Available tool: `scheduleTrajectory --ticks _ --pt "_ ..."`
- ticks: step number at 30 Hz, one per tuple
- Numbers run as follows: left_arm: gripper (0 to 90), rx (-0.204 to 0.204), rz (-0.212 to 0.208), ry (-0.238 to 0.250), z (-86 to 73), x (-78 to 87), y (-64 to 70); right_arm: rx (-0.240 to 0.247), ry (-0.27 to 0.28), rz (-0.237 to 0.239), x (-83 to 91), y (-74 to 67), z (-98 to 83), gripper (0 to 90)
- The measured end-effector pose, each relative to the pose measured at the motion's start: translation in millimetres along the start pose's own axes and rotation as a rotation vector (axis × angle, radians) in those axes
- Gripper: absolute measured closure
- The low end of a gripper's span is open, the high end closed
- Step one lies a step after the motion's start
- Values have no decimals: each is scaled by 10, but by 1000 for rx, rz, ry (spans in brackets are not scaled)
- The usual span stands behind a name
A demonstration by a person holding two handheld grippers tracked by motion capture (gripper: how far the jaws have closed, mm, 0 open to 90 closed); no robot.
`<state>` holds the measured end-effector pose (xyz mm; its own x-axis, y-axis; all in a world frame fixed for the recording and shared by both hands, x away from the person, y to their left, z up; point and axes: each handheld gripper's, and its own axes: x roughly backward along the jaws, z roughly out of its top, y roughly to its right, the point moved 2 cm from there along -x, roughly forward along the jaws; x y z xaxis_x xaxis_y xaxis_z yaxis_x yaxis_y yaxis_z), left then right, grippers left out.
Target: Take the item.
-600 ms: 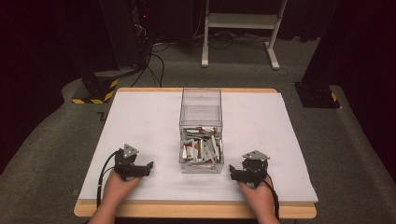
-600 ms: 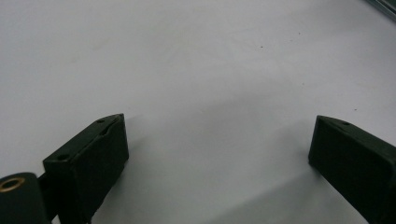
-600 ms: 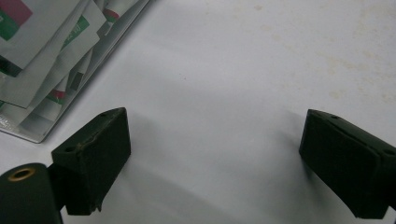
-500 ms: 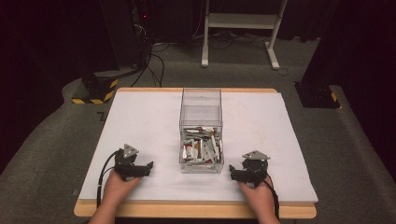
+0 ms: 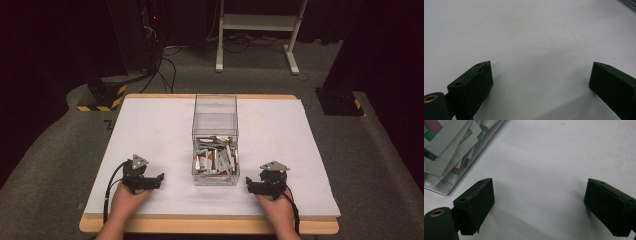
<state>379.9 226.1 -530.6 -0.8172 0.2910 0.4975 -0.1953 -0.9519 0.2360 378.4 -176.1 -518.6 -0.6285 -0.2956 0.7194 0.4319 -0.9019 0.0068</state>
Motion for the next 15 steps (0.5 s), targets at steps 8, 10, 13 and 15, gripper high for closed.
scheduleTrajectory --ticks 8,10,13,15 --pt "52 -1 0 -1 0 1 0 22 -6 17 26 19 16 110" --pt "54 -5 -1 0 0 2 0 22 2 21 31 21 16 110" --pt "57 -5 -2 1 0 3 1 34 15 27 39 30 20 106" --pt "56 -5 -2 1 -1 3 1 43 38 29 60 33 30 107"
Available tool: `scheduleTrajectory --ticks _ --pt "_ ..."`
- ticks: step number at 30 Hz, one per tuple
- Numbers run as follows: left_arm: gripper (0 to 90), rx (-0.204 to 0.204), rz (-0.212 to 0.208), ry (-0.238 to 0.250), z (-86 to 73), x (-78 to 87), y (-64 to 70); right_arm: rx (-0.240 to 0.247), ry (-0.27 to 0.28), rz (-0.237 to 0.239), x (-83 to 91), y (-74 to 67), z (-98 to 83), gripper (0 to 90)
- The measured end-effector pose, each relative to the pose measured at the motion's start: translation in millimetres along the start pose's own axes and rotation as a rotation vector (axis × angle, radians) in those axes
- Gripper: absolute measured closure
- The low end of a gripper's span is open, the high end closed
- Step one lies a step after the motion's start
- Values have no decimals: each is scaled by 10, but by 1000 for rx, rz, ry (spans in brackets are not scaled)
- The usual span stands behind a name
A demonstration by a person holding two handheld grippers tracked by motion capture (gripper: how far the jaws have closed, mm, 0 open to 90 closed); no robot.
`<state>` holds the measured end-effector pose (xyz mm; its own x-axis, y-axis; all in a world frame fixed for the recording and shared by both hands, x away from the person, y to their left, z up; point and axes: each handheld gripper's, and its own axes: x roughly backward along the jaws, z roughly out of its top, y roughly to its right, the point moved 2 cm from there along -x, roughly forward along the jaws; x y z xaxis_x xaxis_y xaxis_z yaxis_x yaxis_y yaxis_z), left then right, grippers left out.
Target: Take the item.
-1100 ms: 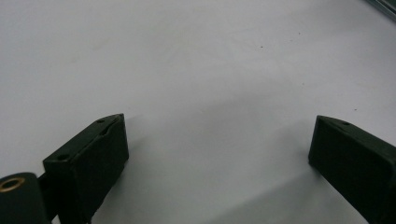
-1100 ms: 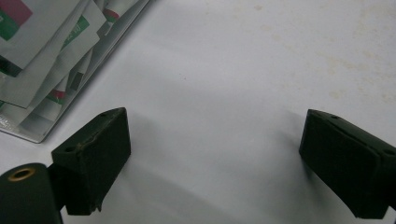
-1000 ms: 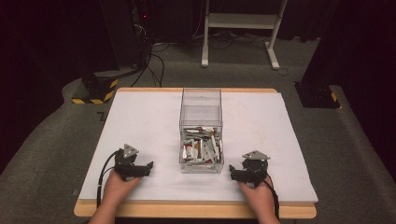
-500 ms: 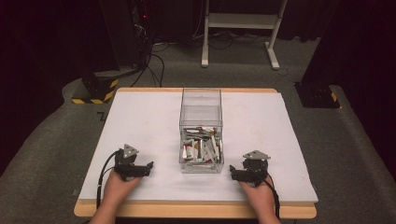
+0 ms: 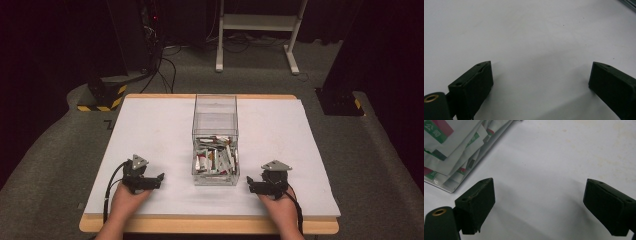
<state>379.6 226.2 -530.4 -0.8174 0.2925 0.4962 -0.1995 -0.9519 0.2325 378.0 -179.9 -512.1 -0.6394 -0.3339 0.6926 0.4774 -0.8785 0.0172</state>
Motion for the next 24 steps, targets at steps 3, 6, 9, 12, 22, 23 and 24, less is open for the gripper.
scheduleTrajectory --ticks 3,6,9,12,22,23,24 --pt "56 0 -1 -1 0 0 -1 10 14 2 16 4 7 110" --pt "56 0 -1 -3 1 0 -2 18 35 9 43 12 14 114" --pt "56 0 -1 -3 1 0 -2 18 42 9 54 17 16 116" --pt "56 -1 0 -2 1 0 -2 20 47 13 71 26 19 122" --pt "56 2 -1 -4 1 0 -3 32 78 23 130 20 55 122" --pt "56 2 -1 -3 1 0 -2 33 81 22 136 18 58 122" --pt "56 2 -1 -3 1 0 -2 34 83 23 142 17 62 122"
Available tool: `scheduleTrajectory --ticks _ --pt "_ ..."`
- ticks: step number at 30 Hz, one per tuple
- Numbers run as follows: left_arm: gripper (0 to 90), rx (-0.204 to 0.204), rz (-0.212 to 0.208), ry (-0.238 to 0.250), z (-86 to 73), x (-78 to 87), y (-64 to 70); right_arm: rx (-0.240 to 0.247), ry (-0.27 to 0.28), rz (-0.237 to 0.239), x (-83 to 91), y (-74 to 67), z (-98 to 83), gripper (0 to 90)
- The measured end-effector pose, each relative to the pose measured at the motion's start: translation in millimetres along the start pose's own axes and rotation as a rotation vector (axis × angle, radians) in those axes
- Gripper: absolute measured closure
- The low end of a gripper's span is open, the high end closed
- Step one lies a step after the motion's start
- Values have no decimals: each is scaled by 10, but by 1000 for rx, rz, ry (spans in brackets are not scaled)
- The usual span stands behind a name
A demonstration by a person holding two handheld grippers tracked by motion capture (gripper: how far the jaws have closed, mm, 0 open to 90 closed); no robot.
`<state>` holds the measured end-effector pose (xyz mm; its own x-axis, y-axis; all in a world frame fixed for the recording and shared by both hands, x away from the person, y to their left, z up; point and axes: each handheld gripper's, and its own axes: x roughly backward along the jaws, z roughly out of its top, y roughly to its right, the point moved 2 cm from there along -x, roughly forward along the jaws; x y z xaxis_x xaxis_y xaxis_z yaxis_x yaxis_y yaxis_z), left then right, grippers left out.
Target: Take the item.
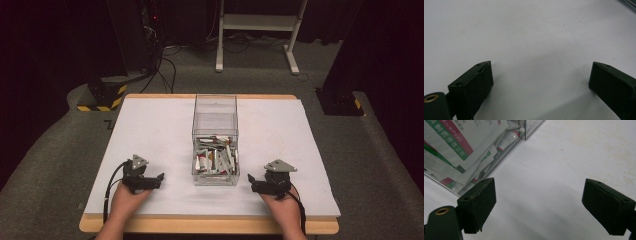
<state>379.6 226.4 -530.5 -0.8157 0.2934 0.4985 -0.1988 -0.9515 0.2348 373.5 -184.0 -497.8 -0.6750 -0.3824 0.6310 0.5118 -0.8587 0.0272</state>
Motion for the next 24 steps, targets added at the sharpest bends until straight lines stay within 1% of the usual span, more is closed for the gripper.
scheduleTrajectory --ticks 1,5,7,9,16,20,24 --pt "56 0 0 0 0 0 0 -7 1 -1 8 -6 4 122" --pt "56 -1 0 -1 0 0 -1 5 16 -2 39 -13 30 122" --pt "56 3 0 1 0 -1 2 -1 24 1 60 -24 47 122" --pt "56 -1 0 -1 0 0 -1 11 29 -6 81 -34 67 124" --pt "56 -4 -1 -2 0 1 -2 16 58 6 142 -74 138 127" --pt "56 1 0 3 1 -2 1 18 63 8 137 -93 160 128" --pt "56 -3 1 -2 0 2 -2 12 63 13 119 -101 179 127"
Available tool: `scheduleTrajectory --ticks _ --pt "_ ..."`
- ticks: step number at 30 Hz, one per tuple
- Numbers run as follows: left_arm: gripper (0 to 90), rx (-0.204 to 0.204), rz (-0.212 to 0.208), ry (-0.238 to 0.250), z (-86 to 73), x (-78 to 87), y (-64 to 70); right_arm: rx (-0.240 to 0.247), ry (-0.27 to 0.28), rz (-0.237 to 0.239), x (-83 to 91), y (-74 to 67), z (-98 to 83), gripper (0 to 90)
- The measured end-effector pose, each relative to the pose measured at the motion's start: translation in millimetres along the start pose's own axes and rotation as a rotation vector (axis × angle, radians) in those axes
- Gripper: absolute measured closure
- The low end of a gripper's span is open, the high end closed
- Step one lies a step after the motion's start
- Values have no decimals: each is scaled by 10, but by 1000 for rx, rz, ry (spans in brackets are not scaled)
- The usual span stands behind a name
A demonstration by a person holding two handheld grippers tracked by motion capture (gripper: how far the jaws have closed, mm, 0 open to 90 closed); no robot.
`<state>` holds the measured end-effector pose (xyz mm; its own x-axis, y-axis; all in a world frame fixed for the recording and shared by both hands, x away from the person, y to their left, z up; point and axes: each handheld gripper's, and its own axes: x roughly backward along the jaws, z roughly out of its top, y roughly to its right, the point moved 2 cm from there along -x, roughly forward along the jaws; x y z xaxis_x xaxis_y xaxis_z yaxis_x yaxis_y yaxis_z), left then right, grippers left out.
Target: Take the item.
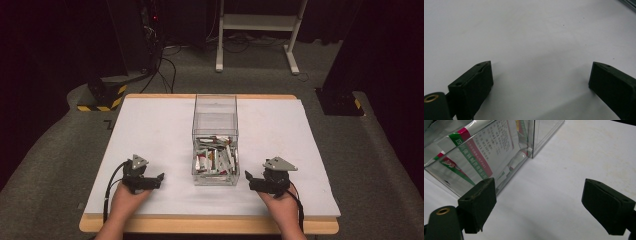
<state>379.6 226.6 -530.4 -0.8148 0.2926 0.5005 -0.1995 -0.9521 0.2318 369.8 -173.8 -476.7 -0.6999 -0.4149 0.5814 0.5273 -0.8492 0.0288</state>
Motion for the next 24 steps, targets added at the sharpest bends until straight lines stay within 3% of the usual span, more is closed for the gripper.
scheduleTrajectory --ticks 5,24 --pt "56 10 0 5 0 -3 6 -5 -9 -4 -18 2 49 128" --pt "56 11 0 5 0 -3 7 -17 51 -10 66 42 287 132"
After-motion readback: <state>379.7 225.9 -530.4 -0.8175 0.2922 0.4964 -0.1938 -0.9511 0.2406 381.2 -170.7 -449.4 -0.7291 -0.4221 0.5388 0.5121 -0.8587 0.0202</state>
